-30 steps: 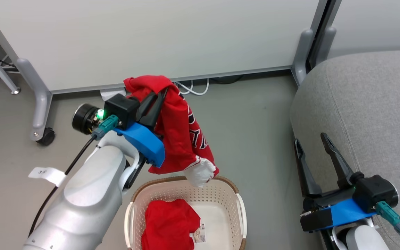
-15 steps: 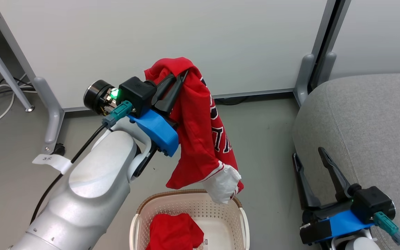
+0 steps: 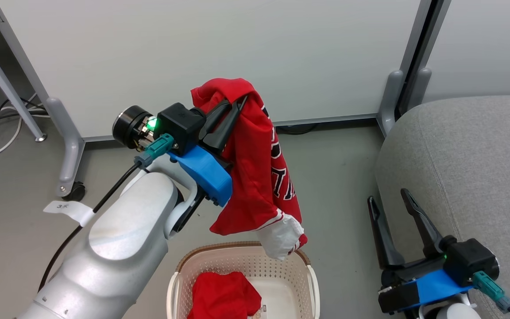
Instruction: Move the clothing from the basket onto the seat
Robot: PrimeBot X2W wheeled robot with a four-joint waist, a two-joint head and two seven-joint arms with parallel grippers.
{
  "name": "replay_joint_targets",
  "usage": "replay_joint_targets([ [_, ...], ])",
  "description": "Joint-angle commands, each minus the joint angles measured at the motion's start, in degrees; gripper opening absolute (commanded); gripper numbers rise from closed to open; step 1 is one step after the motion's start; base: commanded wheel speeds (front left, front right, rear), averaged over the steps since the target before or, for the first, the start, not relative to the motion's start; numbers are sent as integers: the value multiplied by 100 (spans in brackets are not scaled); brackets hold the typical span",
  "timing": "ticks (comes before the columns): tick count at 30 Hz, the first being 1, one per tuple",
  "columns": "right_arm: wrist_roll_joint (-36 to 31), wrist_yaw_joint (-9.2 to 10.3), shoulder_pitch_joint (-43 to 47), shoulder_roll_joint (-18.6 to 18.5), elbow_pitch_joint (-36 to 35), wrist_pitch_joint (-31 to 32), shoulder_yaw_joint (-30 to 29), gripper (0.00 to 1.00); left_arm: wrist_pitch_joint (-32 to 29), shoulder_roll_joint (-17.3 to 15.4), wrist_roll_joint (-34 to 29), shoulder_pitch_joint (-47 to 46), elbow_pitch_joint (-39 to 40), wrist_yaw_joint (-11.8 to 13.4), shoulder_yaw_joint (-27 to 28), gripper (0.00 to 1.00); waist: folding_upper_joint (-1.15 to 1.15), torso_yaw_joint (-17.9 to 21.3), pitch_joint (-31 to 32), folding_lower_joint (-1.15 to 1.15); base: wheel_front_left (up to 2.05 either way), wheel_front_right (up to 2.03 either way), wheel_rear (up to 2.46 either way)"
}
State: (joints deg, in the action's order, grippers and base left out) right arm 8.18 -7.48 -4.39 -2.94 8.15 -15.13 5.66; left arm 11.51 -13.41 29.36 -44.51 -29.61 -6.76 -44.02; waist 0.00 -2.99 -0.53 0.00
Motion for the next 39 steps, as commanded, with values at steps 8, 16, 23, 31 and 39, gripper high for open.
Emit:
replay_joint_targets([
  [8,-172,-3,-667,8,-30,-4,560,100,16,-10,43,-6,107,79,-35,0,0,-50,-97,0,0,0,0],
  [16,-271,-3,-1522,-3,293,-3,1119,100,54,52,37,-118,126,89,-83,0,0,-159,-220,0,0,0,0],
  [23,-278,-3,-2230,-16,971,-4,1479,100,91,125,-13,-208,131,72,-180,0,0,-301,-387,0,0,0,0],
  [31,-192,-3,-2913,-4,1895,-4,1825,100,130,250,-58,-355,111,50,-280,0,0,-463,-530,0,0,0,0],
  [39,73,-3,-3419,1,2703,-3,2172,60,194,398,-75,-459,81,22,-408,0,0,-589,-603,0,0,0,0],
])
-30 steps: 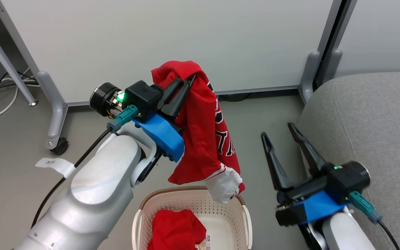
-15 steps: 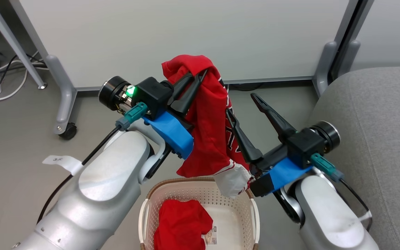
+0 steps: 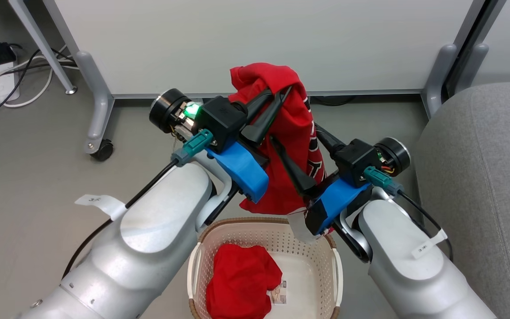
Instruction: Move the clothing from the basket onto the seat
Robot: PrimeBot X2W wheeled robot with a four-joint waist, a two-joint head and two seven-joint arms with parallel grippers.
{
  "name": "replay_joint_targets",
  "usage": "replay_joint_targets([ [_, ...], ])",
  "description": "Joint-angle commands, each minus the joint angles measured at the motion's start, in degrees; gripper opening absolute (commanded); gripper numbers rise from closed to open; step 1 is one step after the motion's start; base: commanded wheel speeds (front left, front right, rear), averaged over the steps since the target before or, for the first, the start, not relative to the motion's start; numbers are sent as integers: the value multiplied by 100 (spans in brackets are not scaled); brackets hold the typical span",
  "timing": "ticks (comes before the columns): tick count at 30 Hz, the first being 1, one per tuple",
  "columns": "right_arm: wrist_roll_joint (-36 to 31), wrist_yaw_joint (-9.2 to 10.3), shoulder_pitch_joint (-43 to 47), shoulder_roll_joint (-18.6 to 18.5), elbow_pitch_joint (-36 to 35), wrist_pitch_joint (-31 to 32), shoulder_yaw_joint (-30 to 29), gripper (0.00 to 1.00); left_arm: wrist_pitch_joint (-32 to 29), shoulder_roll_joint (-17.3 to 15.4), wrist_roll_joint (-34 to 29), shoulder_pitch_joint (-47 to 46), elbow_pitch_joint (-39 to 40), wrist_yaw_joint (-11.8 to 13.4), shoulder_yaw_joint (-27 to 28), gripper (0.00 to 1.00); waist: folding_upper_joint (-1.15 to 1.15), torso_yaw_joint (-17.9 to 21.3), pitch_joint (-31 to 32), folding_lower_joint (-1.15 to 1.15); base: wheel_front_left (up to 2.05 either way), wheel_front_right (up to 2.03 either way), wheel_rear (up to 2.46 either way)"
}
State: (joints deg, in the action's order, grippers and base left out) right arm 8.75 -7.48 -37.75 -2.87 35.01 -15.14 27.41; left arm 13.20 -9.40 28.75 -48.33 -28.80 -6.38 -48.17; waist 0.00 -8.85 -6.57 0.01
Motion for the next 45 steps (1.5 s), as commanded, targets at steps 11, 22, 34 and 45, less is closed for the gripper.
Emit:
replay_joint_targets([
  [11,278,-3,-102,-5,92,-2,174,0,94,-9,40,-101,-111,-27,-37,0,0,12,4,-1,0,0,0],
  [22,277,-3,-95,-3,33,-1,133,0,124,-18,66,-134,-179,-38,-76,0,0,61,-3,-1,0,0,0],
  [34,297,-3,-109,-3,23,-2,147,0,149,-9,97,-138,-257,-47,-128,0,0,75,21,-1,0,0,0],
  [45,290,-3,-128,-3,11,-1,111,0,158,23,149,-129,-354,36,-120,100,0,79,18,-1,0,0,0],
])
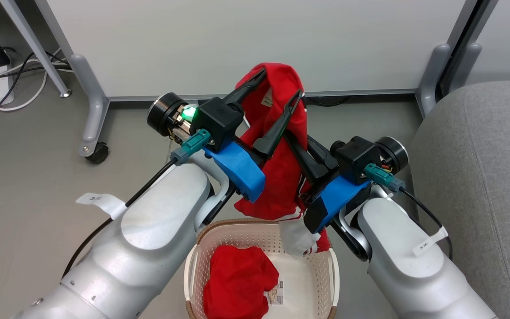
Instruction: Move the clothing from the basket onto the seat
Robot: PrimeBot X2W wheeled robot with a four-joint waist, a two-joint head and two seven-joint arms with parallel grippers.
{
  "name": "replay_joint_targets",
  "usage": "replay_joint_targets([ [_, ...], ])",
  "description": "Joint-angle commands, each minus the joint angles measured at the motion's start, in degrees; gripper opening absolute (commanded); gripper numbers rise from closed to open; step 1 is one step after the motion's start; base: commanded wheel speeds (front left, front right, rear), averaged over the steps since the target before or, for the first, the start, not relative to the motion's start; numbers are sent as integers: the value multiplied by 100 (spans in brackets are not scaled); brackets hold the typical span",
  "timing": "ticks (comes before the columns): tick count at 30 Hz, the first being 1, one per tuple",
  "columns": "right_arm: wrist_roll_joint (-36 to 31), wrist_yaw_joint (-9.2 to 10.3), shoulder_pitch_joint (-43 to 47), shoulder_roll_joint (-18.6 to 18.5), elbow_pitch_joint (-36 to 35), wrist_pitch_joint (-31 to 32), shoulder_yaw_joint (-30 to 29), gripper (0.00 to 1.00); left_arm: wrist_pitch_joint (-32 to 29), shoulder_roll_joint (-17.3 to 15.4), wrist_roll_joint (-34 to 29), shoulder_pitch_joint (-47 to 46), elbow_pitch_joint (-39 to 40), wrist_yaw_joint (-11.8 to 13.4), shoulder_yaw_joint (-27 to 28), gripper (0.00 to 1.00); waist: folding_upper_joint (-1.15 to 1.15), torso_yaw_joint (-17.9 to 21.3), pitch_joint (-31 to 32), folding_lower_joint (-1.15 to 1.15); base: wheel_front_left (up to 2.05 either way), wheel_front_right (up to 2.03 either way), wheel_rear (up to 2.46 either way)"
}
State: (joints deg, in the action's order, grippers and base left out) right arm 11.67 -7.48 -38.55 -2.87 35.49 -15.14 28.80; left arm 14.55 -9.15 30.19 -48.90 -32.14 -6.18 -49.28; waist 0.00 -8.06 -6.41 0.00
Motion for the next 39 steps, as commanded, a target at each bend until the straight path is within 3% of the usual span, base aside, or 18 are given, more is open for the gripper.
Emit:
replay_joint_targets([
  [1,10,-3,-44,-4,-43,-2,-39,0,24,-10,-2,-70,-32,27,-16,100,0,1,2,0,0,0,0],
  [18,-108,-3,172,-54,-273,-2,-420,0,43,-75,-20,50,70,118,-61,100,0,238,-130,0,0,0,0],
  [39,-284,-3,742,-383,-1092,-2,-1196,0,49,-88,-113,235,281,208,-315,100,0,1512,-433,0,0,0,0],
])
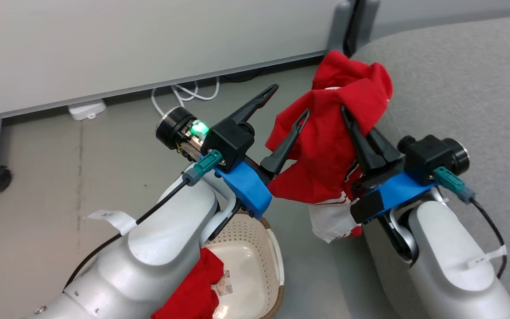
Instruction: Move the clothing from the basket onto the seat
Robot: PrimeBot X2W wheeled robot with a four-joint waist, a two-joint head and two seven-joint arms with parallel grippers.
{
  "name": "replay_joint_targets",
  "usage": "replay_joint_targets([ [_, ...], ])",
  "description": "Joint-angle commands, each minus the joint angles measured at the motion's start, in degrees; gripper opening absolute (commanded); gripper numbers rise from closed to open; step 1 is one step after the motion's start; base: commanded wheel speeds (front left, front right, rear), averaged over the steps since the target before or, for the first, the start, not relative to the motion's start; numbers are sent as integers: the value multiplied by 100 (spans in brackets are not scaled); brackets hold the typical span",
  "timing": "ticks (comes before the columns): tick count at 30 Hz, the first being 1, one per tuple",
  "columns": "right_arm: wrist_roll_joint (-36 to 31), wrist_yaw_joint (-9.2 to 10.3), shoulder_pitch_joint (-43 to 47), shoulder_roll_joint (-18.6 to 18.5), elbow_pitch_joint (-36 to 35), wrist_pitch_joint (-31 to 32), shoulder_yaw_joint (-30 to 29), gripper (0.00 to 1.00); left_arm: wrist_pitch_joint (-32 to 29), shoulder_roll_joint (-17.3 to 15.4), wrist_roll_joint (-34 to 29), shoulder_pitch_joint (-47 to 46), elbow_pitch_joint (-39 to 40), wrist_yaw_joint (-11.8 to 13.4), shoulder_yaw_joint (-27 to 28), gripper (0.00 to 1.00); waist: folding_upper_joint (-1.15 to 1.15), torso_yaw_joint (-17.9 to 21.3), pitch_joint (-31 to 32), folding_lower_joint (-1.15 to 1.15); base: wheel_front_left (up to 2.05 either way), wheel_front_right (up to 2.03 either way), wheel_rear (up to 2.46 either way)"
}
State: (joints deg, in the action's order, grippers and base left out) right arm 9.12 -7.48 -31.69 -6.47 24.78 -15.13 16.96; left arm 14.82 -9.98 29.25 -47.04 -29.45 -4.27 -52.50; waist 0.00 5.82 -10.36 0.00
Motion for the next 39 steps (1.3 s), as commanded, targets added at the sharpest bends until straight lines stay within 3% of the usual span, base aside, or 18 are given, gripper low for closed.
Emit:
replay_joint_targets([
  [1,-43,-3,102,-33,-64,-3,-79,0,24,11,-20,67,13,12,-18,100,0,188,-44,0,0,0,0],
  [19,-176,-3,833,64,-715,-3,-817,0,-22,40,-65,0,11,-4,-280,100,0,1190,-192,0,0,0,0],
  [39,-232,-3,867,36,-1102,-3,-1270,0,12,4,-74,-108,78,43,-318,100,0,1063,-336,0,0,0,0],
])
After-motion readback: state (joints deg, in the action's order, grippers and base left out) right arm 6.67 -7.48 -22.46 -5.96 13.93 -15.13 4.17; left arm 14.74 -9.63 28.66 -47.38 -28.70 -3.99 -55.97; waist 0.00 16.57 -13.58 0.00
